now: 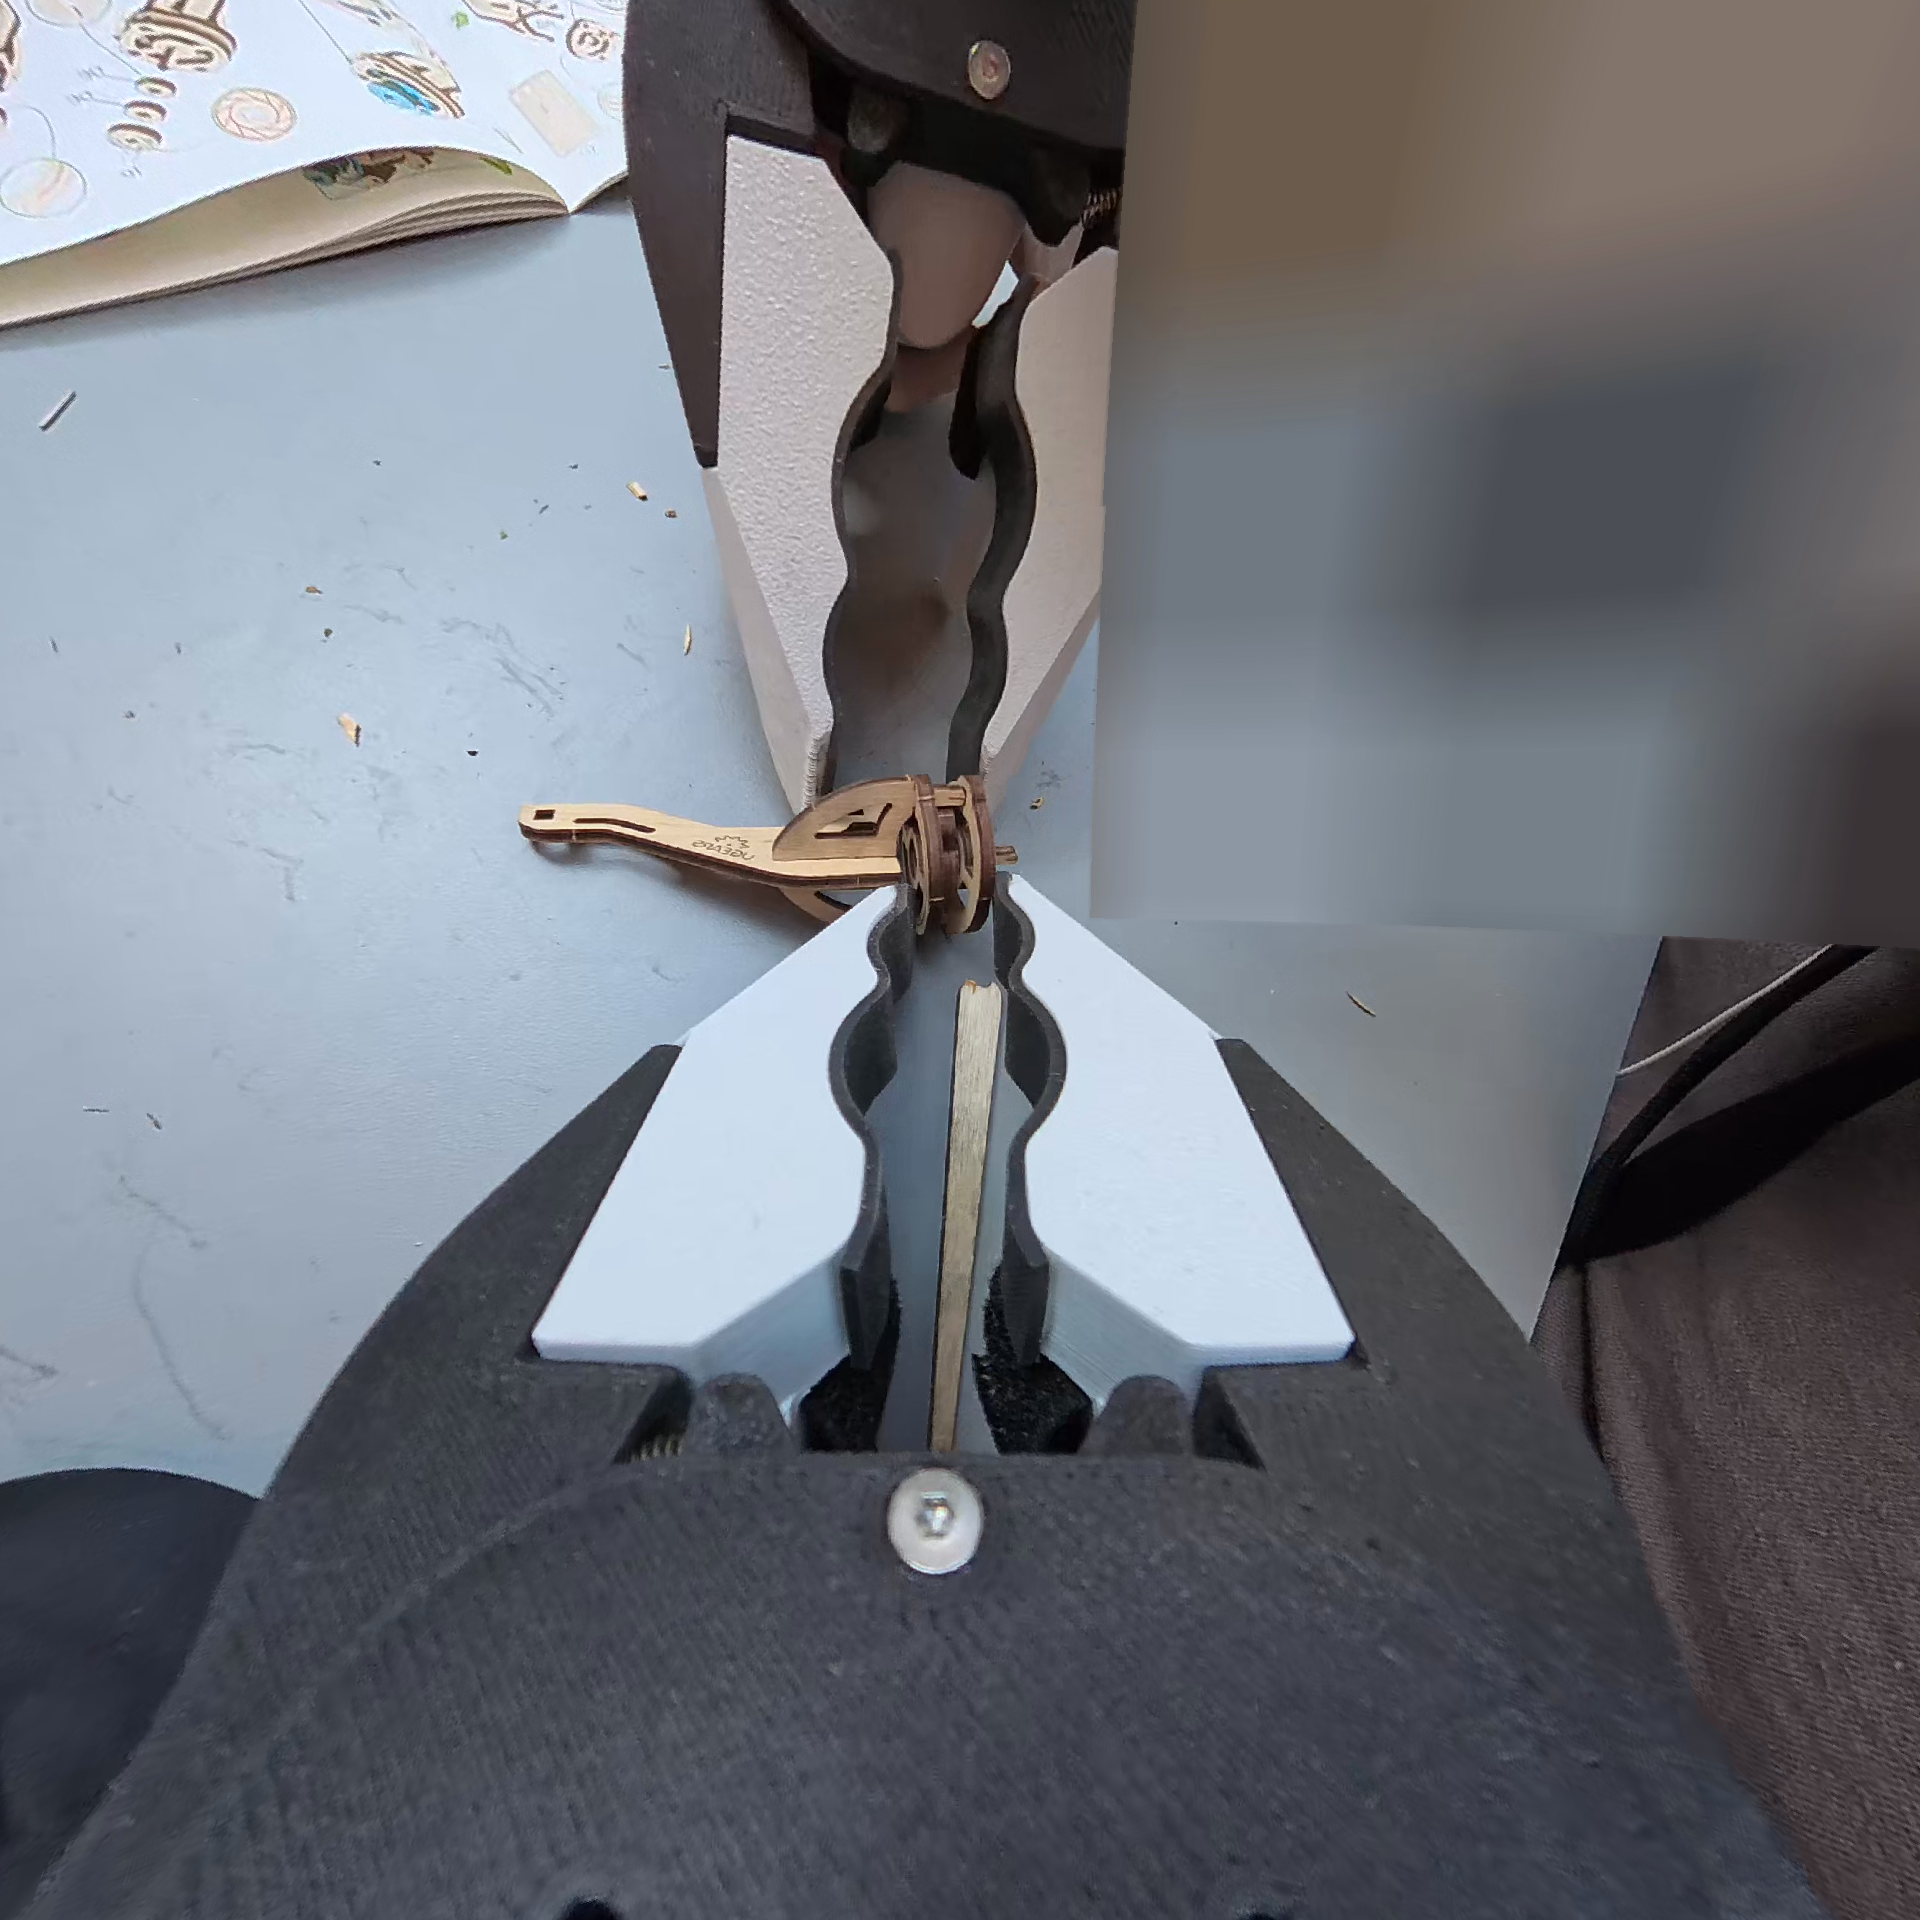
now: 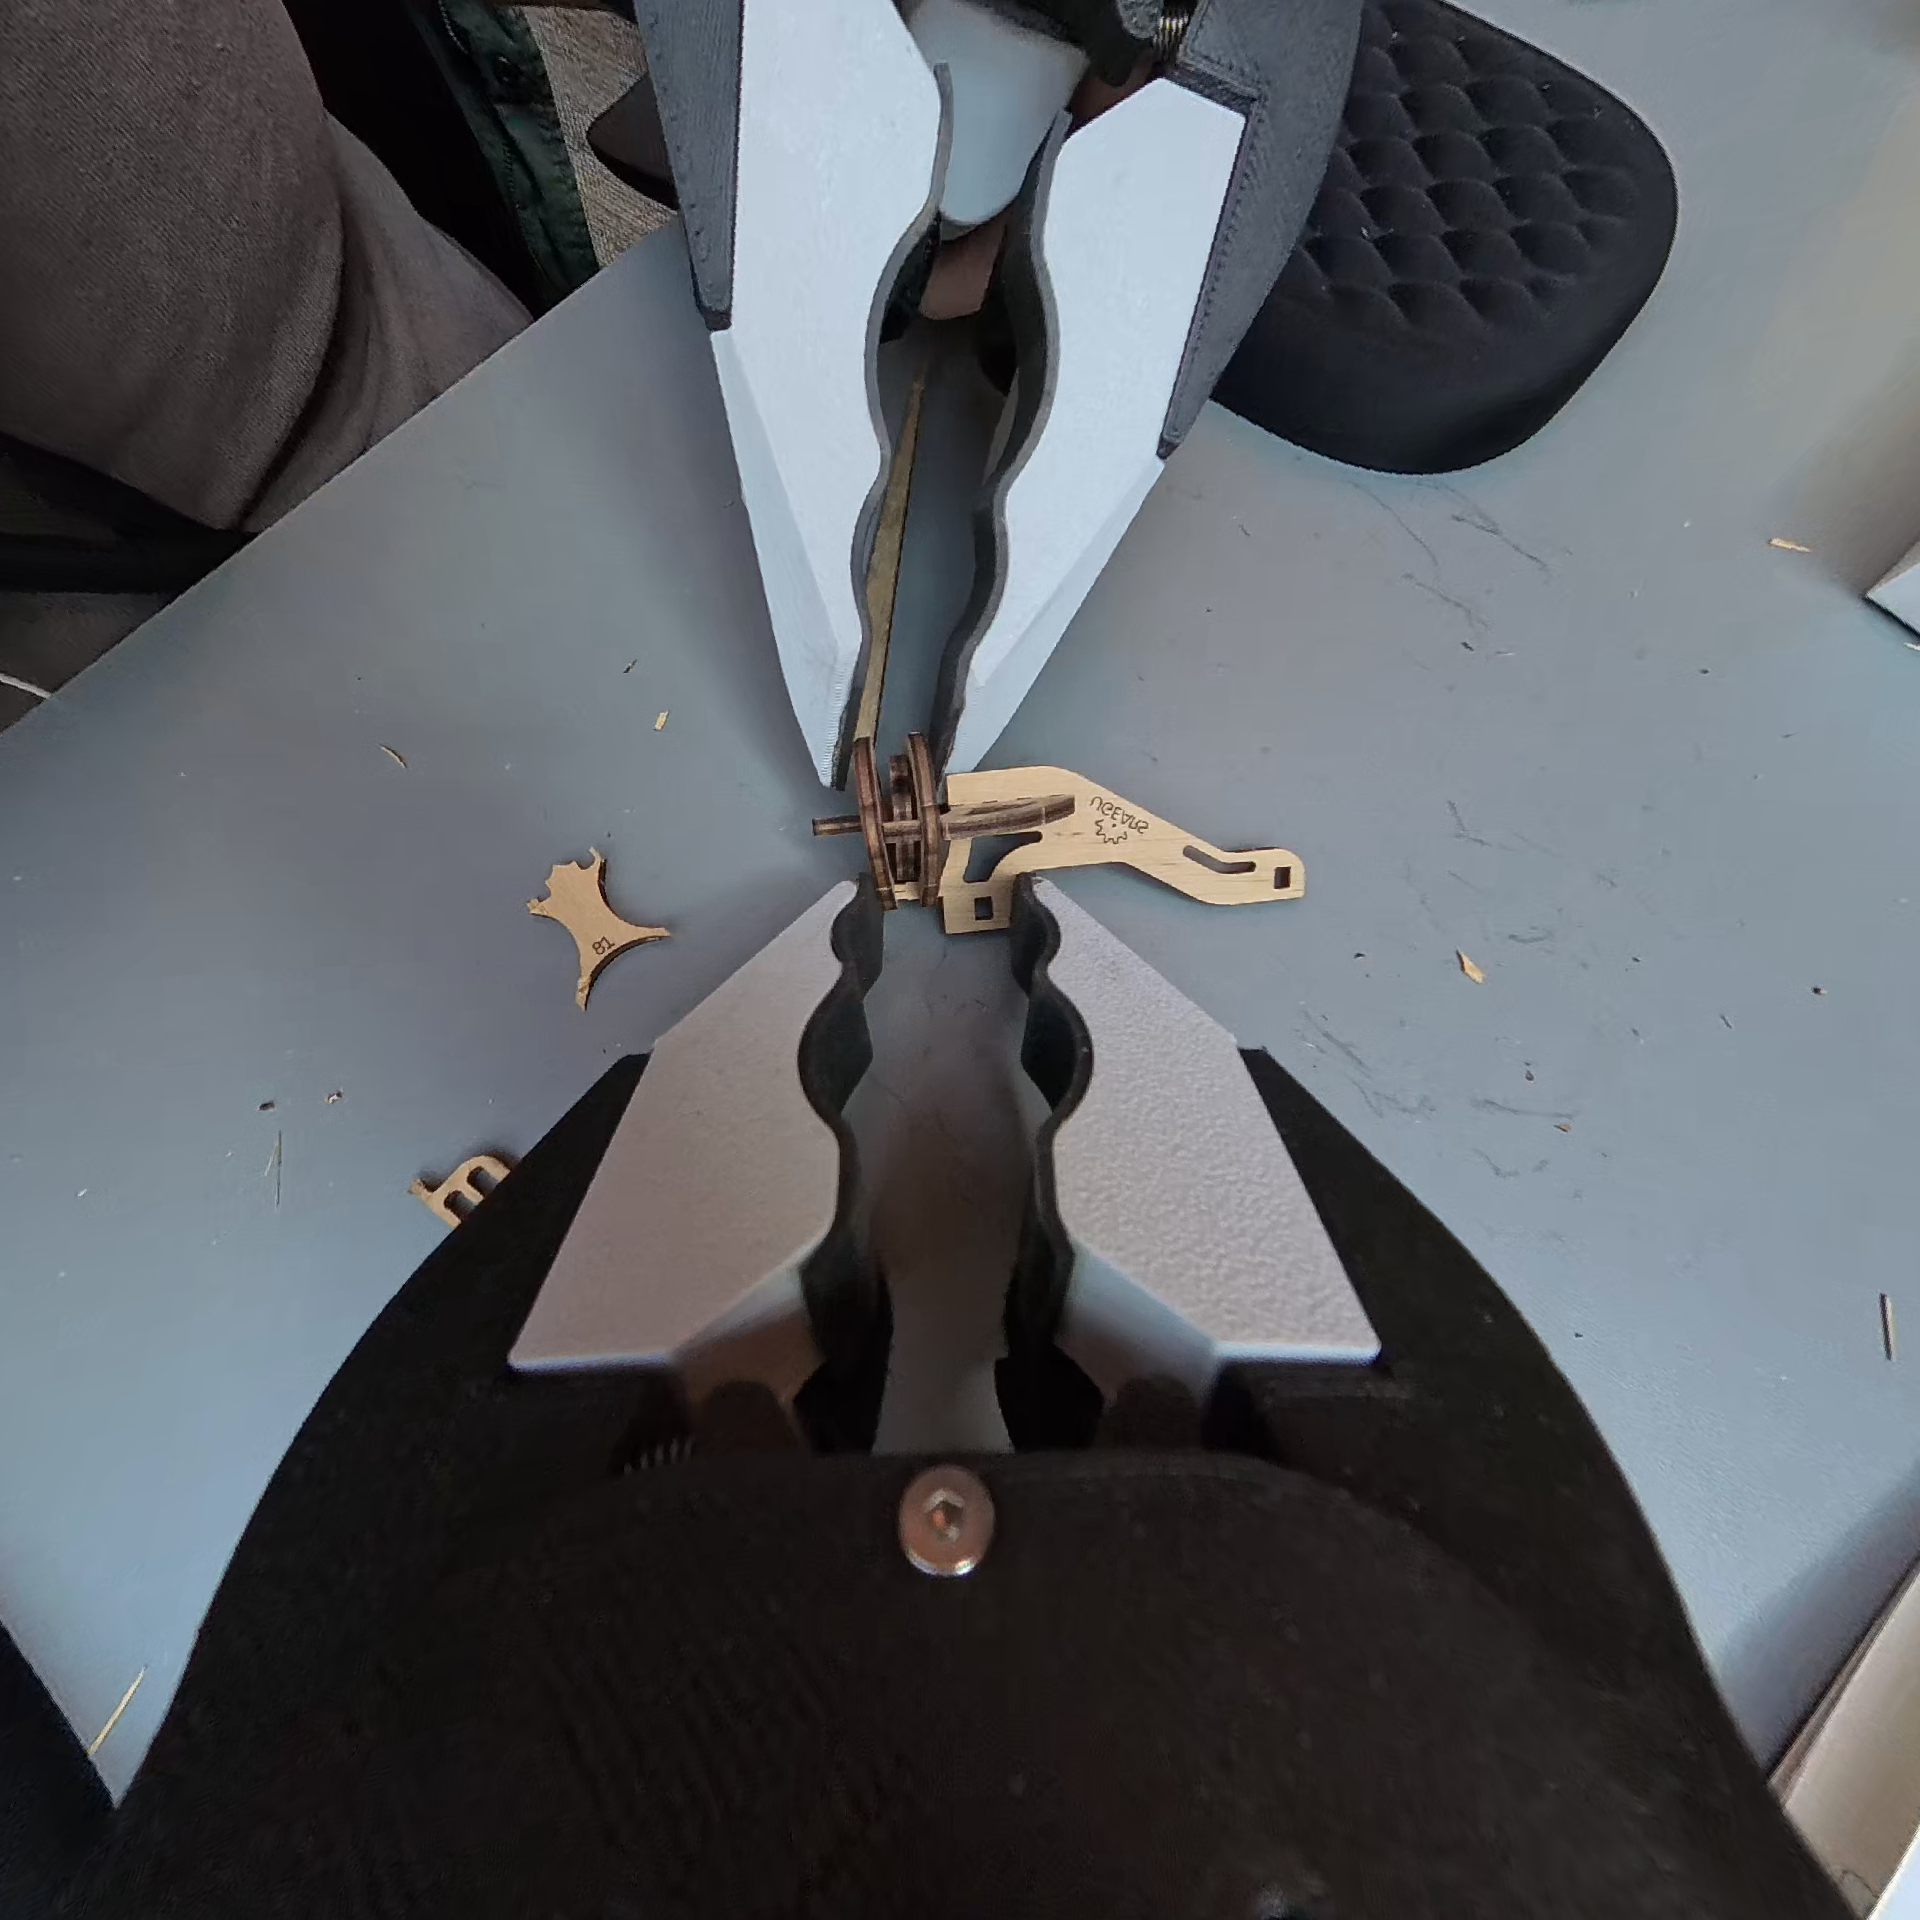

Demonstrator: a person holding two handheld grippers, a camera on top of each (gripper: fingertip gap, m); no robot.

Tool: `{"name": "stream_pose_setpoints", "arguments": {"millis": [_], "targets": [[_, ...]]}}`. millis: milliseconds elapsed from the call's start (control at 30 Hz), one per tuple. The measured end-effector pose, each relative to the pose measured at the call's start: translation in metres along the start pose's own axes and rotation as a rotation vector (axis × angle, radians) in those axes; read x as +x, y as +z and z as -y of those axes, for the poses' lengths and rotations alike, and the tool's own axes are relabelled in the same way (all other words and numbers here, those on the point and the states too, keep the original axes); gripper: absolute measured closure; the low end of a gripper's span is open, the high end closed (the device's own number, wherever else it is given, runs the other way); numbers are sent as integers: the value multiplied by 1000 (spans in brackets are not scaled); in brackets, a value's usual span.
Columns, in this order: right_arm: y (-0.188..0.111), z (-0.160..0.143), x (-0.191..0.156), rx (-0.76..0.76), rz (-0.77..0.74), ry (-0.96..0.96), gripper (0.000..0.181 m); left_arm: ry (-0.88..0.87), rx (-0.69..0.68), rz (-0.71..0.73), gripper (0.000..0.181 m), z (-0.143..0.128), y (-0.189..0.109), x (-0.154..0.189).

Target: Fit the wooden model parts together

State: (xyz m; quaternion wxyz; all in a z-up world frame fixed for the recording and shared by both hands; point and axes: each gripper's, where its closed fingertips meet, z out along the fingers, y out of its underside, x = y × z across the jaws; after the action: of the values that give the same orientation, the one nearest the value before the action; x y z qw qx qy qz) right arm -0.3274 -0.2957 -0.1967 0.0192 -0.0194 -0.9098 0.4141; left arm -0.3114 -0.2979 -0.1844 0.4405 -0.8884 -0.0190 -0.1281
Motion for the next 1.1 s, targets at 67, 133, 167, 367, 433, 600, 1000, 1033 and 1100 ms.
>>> {"name": "stream_pose_setpoints", "arguments": {"millis": [67,133,167,367,433,600,1000,1033,1100], "targets": [[0,0,0,-3,-4,-3,156,-4,1,0,169,0,0,0],[0,0,0,-2,-5,-7,157,-13,2,-3,169,0,0,0],[0,0,0,2,-3,-10,157,-16,2,-9,170,0,0,0],[0,0,0,2,-5,-22,157,-16,-7,-32,171,0,0,0],[0,0,0,9,-2,-22,157,-17,-6,-33,171,0,0,0],[0,0,-1,7,1,-27,157,-15,-5,-35,171,0,0,0],[0,0,1,-3,-8,25,156,-46,12,-6,161,3,-5,-1],[0,1,2,-6,-13,30,156,-46,14,9,158,4,-7,-2],[1,1,3,-9,-22,37,156,-38,40,50,152,10,-12,-6]]}}
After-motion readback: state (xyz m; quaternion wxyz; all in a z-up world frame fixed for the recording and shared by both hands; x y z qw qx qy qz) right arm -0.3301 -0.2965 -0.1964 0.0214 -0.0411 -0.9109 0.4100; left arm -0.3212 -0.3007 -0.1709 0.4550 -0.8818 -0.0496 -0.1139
